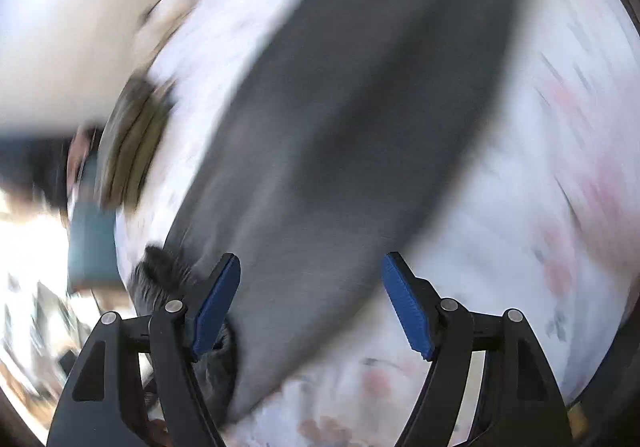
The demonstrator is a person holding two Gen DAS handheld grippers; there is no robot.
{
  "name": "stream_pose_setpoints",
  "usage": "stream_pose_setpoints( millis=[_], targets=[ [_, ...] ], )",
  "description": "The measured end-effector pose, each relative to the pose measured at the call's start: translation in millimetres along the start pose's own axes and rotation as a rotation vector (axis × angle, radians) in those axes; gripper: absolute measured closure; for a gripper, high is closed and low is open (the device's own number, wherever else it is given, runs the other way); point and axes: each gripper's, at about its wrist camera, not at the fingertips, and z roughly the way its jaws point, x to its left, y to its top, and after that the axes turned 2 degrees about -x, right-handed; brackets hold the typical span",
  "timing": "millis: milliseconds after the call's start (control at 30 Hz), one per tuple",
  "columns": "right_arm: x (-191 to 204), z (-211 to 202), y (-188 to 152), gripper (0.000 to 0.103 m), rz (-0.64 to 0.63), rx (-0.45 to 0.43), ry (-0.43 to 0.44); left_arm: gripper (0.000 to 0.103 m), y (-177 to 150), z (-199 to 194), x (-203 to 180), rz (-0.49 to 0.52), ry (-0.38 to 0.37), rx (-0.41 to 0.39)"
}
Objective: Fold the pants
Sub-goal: 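Press the folded waistband flat with the left gripper while the right gripper lifts a leg hem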
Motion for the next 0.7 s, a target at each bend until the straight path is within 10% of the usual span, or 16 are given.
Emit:
stream_pose_setpoints(
  millis=[467, 700],
  targets=[
    [-60.4, -5.8, 171.2, 0.032, 0.254, -0.34, -0.043, 0.023, -7.0, 6.5, 16.6, -0.042, -0.079, -0.006],
    [-105.6, -24.9, 243.7, 0.052, 0.317, -0.41, -0.147, 0.019, -5.2, 8.9, 20.6, -0.048, -0.088, -0.003]
  ],
)
